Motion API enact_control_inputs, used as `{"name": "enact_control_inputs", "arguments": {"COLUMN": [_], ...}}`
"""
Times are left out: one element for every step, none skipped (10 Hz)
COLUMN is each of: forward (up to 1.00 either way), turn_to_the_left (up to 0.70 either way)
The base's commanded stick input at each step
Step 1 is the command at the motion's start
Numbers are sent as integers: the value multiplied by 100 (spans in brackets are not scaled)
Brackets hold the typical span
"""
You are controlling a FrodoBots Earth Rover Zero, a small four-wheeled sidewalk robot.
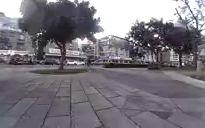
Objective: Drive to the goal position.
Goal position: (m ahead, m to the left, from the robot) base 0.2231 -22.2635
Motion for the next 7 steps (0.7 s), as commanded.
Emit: {"name": "enact_control_inputs", "arguments": {"forward": [100,100,100,100,100,100,100], "turn_to_the_left": [-40,-40,-40,-24,-7,0,0]}}
